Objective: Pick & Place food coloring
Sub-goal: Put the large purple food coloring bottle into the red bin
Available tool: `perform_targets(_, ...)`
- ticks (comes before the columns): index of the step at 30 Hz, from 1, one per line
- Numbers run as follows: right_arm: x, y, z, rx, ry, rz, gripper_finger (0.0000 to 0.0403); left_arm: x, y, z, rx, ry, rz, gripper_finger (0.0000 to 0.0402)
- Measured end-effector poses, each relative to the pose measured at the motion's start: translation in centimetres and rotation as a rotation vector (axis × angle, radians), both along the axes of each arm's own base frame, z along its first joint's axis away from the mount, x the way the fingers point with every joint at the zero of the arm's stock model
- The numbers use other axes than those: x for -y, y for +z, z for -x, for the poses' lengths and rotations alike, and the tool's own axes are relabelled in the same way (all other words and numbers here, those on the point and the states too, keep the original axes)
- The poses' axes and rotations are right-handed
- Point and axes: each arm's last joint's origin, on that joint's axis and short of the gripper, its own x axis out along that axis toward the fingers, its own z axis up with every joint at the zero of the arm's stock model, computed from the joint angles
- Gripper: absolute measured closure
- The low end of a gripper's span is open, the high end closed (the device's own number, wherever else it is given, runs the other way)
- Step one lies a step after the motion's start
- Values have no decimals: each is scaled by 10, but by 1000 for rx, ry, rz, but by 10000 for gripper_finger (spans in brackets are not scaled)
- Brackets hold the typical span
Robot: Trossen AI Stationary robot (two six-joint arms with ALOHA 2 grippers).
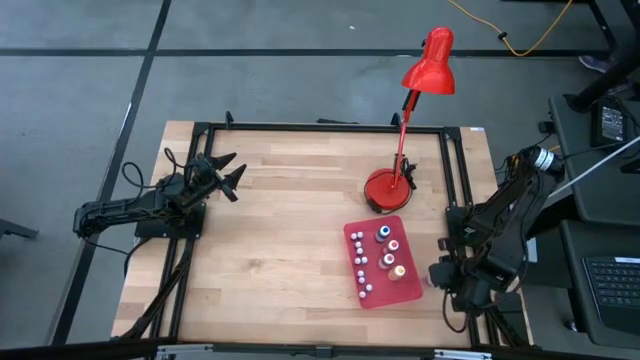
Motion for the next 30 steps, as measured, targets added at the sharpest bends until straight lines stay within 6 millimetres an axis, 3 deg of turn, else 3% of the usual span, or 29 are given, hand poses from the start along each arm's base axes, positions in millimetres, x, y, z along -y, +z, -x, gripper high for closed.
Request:
perform_targets(10,-2,51,-18,62,-9,-87,284,0,0,0,0,0,0,137)
perform_targets(16,-4,71,-37,110,-20,-126,284,0,0,0,0,0,0,137)
perform_targets(22,-11,58,-62,137,10,-108,284,0,0,0,0,0,0,137)
perform_targets(30,-17,18,-73,141,14,-97,282,0,0,0,0,0,0,137)
